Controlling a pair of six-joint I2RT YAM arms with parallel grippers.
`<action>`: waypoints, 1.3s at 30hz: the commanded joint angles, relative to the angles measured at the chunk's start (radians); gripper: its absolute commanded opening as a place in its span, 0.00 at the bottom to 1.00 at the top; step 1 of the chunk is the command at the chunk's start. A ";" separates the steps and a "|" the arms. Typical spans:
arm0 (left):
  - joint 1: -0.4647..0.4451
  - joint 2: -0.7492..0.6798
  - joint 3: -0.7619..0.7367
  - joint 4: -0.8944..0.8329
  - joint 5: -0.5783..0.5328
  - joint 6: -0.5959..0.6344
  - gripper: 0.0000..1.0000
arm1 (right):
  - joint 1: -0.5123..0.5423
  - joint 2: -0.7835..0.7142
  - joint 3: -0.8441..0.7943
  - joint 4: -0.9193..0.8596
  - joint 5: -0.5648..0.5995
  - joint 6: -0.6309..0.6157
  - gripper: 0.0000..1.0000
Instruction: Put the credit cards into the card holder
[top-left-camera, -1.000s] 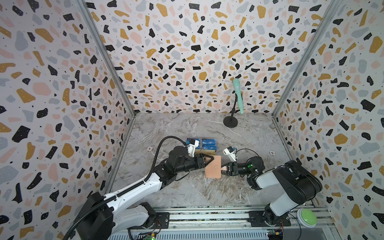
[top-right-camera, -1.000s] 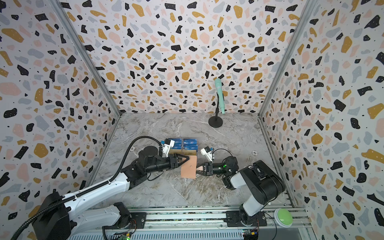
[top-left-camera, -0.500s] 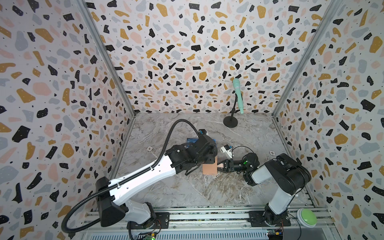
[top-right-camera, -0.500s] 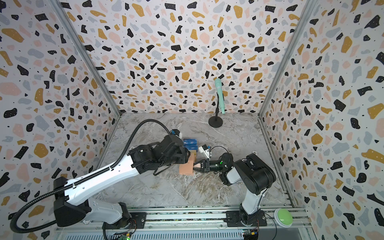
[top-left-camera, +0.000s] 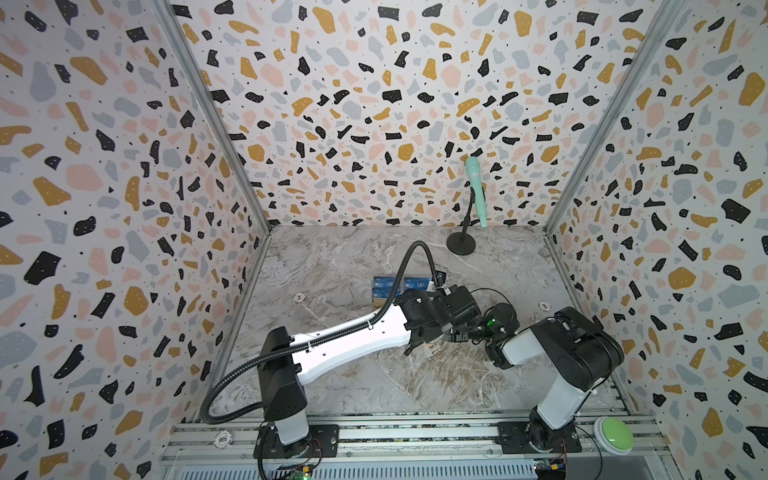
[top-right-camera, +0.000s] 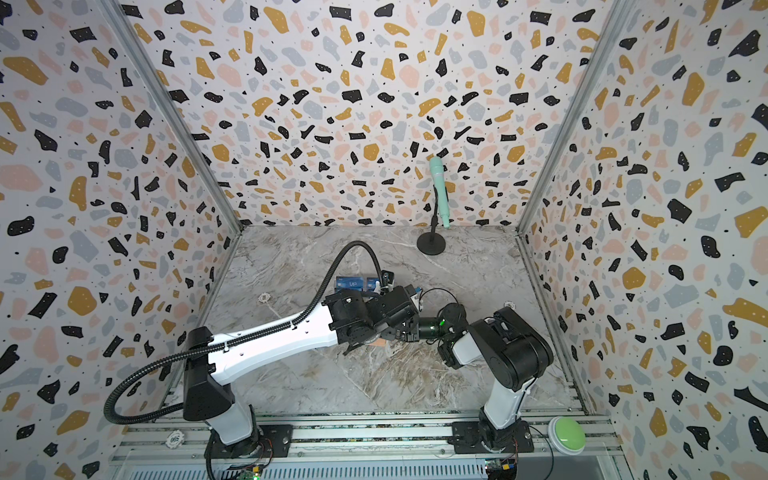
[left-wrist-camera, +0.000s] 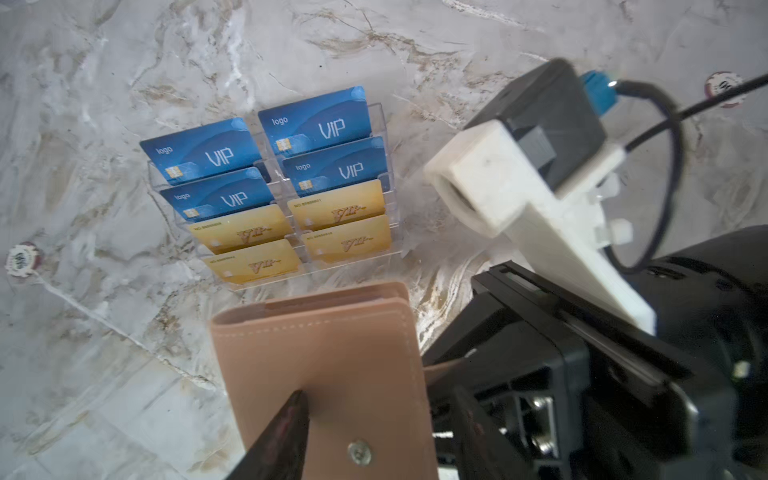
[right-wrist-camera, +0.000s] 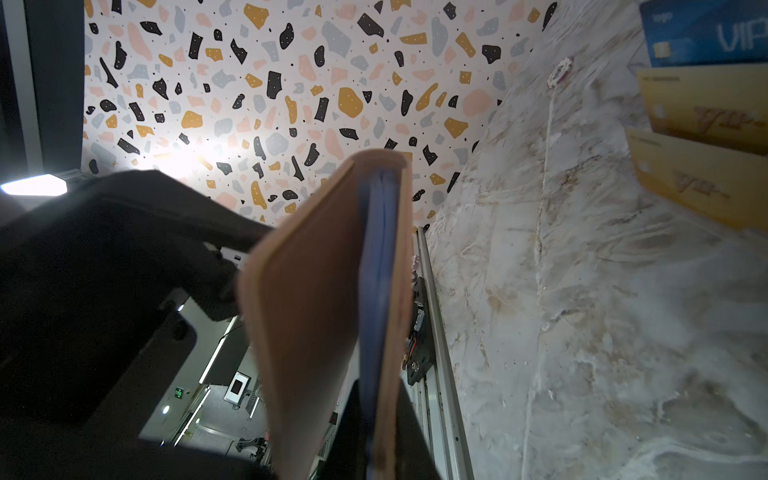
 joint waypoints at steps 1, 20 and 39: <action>-0.001 0.024 0.028 -0.105 -0.069 0.020 0.56 | 0.001 -0.055 0.023 -0.003 -0.011 -0.081 0.00; -0.004 0.023 0.098 -0.190 -0.083 0.022 0.50 | -0.007 -0.048 0.047 -0.122 -0.009 -0.156 0.00; -0.049 0.092 0.080 -0.192 -0.127 -0.095 0.64 | -0.010 -0.107 0.054 -0.358 0.026 -0.296 0.00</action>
